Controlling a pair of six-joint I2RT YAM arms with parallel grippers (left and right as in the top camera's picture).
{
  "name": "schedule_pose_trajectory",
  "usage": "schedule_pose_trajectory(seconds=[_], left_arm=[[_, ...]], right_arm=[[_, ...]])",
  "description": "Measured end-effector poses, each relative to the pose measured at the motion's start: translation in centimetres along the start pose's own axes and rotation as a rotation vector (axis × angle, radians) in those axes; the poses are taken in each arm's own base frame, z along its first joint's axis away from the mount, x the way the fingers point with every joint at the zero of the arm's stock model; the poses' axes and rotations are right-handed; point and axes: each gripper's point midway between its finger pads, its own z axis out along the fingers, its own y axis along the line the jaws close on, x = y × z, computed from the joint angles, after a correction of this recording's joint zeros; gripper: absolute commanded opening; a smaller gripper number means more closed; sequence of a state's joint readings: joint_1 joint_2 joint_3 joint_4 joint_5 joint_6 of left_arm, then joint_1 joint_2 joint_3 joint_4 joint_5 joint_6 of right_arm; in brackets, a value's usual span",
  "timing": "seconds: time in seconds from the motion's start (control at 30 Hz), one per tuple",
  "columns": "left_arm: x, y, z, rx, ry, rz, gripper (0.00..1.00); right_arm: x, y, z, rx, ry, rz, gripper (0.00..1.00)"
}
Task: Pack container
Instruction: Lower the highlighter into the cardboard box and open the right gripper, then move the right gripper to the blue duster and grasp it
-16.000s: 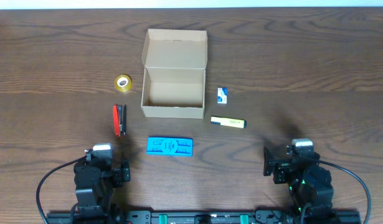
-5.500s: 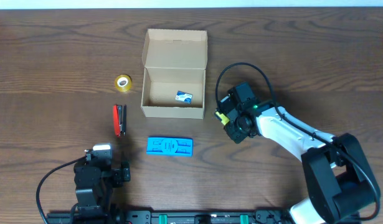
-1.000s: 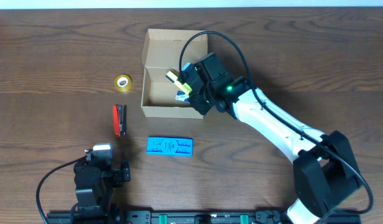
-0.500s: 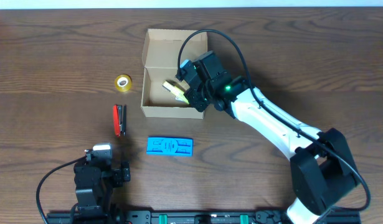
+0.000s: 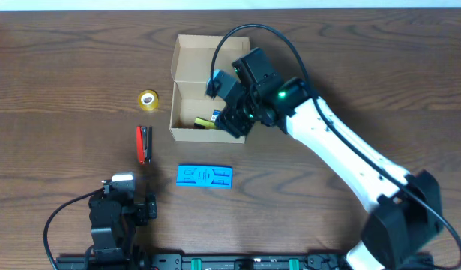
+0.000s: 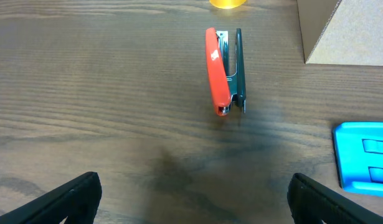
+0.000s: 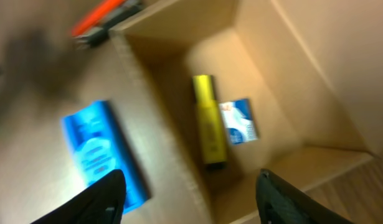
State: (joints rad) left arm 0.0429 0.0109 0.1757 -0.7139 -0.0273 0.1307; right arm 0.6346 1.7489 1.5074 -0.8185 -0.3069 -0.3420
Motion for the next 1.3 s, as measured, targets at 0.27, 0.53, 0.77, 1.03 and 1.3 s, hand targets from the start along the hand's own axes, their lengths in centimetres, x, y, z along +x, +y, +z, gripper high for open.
schedule_pose_trajectory(seconds=[0.27,0.53,0.77,1.03,1.3], left_arm=[[0.0,0.0,0.0,0.0,0.0,0.0,0.95],[0.0,0.0,0.0,0.0,0.0,0.0,0.95],[0.0,0.0,0.0,0.0,0.0,0.0,0.95],[0.0,0.0,0.0,0.0,0.0,0.0,0.95],[0.0,0.0,0.0,0.0,0.0,0.0,0.95]], right_arm=[[1.8,7.0,0.5,-0.106,0.125,-0.237,0.78],[5.3,8.2,3.5,-0.138,0.29,-0.289,0.89],[7.1,8.6,6.1,-0.168,0.37,-0.297,0.95],[8.5,8.9,8.2,-0.19,0.423,-0.296,0.96],[10.2,9.0,10.9,-0.212,0.482,-0.292,0.96]])
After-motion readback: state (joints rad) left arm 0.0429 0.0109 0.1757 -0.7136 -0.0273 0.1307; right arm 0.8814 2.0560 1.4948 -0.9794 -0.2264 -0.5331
